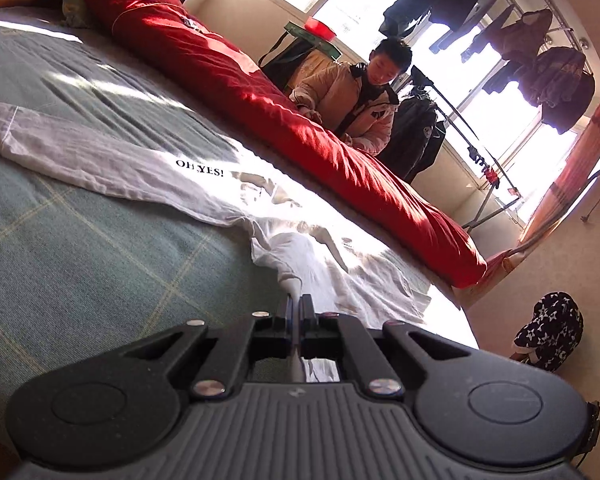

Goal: Fold clothes

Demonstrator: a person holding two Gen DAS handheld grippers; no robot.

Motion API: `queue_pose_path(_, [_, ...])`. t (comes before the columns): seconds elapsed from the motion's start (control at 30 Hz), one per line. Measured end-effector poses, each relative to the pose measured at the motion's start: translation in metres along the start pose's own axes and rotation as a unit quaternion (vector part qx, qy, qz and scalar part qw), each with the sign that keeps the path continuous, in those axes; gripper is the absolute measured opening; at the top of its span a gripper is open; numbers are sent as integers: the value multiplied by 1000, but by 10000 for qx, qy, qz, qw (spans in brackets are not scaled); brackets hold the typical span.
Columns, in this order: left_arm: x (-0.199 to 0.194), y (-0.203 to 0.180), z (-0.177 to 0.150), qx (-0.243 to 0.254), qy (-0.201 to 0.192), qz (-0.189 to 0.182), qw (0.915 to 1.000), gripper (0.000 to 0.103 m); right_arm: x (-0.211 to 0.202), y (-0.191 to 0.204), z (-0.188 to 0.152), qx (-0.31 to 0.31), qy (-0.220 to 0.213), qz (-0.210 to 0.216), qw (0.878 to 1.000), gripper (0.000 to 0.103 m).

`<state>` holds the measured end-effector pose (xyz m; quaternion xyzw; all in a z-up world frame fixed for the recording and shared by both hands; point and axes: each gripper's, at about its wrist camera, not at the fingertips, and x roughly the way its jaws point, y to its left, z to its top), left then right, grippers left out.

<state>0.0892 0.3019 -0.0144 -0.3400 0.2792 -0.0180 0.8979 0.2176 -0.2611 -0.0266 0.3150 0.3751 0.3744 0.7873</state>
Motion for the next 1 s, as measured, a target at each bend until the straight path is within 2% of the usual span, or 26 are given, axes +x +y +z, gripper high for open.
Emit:
queue_pose_path(0.07, [-1, 3, -3, -28, 116, -11, 9999, 2, -3, 6, 1, -143, 43, -160, 9998, 6])
queue_pose_path(0.17, [-2, 7, -7, -70, 290, -25, 9996, 5, 1, -8, -8, 76, 294, -425, 9986, 13])
queue_pose_path(0.23, [3, 17, -16, -89, 402, 330, 9986, 10, 4, -20, -21, 190, 414, -845, 9954, 34])
queue_pose_path(0.3, [1, 4, -24, 551, 367, 535, 9964, 15, 4, -27, -32, 124, 471, -1380, 9892, 44])
queue_pose_path(0.33, [0, -3, -28, 871, 348, 637, 9936, 16, 2, -28, -37, 52, 469, -1591, 9861, 44])
queue_pose_path(0.43, [-3, -22, -39, 1821, 290, 938, 9784, 27, -3, -15, -47, -463, 391, -2073, 9764, 47])
queue_pose_path(0.5, [-5, -35, -47, 2446, 250, 1132, 9627, 48, 4, 11, -52, -1222, 405, -2212, 9667, 55])
queue_pose_path(0.53, [0, -49, -58, 2879, 332, 1084, 9509, 51, 9, 26, -55, -1622, 422, -2253, 9598, 62])
queue_pose_path(0.63, [15, -90, -92, 4098, 537, 942, 9057, 60, 35, 65, -65, -2723, 611, -2215, 9344, 73])
queue_pose_path(0.67, [22, -102, -104, 4462, 580, 900, 8885, 61, 49, 75, -71, -3024, 773, -2152, 9254, 74])
queue_pose_path(0.73, [34, -118, -126, 4969, 665, 833, 8612, 61, 78, 93, -86, -3614, 1101, -2059, 9027, 75])
queue_pose_path(0.83, [46, -133, -151, 5433, 792, 666, 8331, 61, 122, 109, -118, -4467, 1517, -2119, 8559, 75])
queue_pose_path(0.9, [51, -137, -158, 5588, 823, 651, 8227, 61, 141, 112, -131, -4830, 1630, -2199, 8317, 75])
queue_pose_path(0.93, [54, -139, -161, 5679, 823, 653, 8163, 61, 148, 112, -134, -4932, 1649, -2290, 8229, 75])
queue_pose_path(0.97, [57, -141, -164, 5770, 823, 655, 8099, 61, 151, 113, -133, -4962, 1627, -2346, 8199, 75])
queue_pose_path(1.0, [59, -142, -166, 5839, 796, 636, 8054, 61, 151, 114, -128, -4905, 1554, -2358, 8244, 75])
